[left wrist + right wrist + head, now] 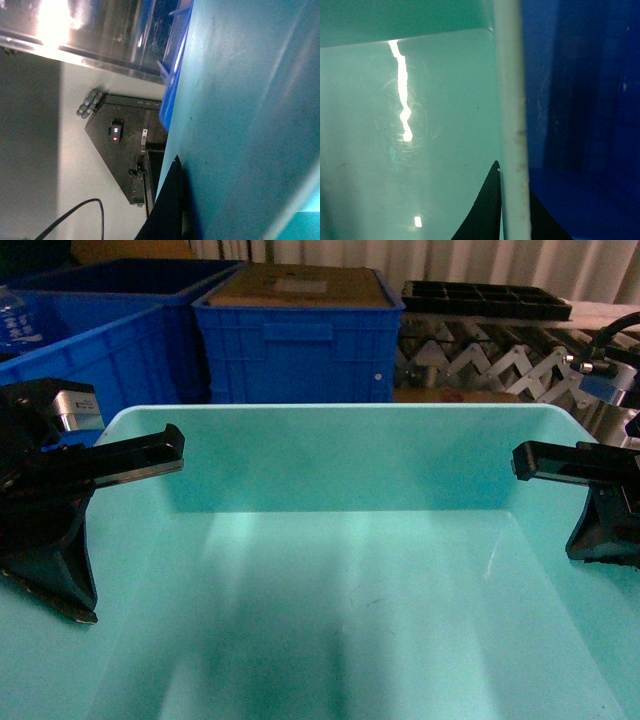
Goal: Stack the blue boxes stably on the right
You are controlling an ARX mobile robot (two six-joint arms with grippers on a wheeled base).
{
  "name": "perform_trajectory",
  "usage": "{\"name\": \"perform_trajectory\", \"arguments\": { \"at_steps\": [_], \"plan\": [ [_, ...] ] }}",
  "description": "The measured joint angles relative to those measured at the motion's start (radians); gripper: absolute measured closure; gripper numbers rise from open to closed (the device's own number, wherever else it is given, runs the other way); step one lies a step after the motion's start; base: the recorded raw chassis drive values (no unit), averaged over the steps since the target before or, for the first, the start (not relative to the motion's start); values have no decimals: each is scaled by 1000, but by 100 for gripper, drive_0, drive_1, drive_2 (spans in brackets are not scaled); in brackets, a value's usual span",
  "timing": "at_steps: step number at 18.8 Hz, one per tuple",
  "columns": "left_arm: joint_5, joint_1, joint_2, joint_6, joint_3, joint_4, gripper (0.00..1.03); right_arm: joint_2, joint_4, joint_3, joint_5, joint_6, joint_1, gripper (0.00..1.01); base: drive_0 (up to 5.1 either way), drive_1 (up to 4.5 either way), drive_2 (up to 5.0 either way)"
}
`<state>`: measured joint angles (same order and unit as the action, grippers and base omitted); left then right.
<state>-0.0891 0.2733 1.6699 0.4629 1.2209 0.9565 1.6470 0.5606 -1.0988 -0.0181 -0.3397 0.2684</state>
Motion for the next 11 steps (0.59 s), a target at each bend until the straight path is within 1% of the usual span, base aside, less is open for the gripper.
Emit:
{"name": "perform_trajectory", "arguments": {
  "at_steps": [2,6,8,11],
  "plan": [
    [0,1,1,0,0,0,101,0,1,0,0,0,0,99,-171,241,-583],
    [-3,1,10,0,0,-4,101,2,1,0,0,0,-1,99,-166,135,-468],
    [1,5,6,0,0,-1,101,1,1,0,8,0,-1,99,-166,135,-468],
    [1,-1,6,0,0,2,101,1,0,0,1,0,0,99,-166,135,-468]
  ]
}}
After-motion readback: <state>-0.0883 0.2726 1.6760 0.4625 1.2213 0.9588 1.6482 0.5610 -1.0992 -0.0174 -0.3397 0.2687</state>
